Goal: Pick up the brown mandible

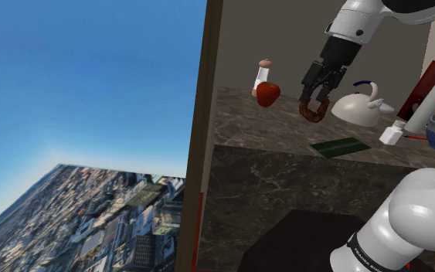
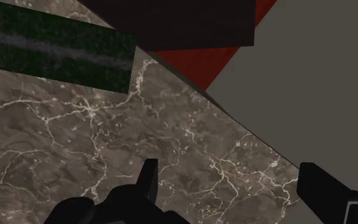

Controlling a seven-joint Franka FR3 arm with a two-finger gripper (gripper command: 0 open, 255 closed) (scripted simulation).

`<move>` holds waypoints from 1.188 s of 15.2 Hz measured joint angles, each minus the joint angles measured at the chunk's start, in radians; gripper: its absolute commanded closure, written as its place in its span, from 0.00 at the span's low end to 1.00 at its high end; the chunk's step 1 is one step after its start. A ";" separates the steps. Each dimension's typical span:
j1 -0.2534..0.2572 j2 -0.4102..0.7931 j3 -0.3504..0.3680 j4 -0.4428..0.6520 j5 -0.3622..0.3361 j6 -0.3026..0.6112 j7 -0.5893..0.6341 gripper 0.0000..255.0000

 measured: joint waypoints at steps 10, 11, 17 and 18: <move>-0.068 0.160 -0.143 0.041 -0.066 0.074 -0.111 0.00; -0.076 0.184 -0.161 0.051 -0.072 0.083 -0.125 0.00; -0.113 0.347 -0.263 0.119 -0.090 0.146 -0.206 0.00; -0.119 0.371 -0.279 0.135 -0.091 0.147 -0.220 0.00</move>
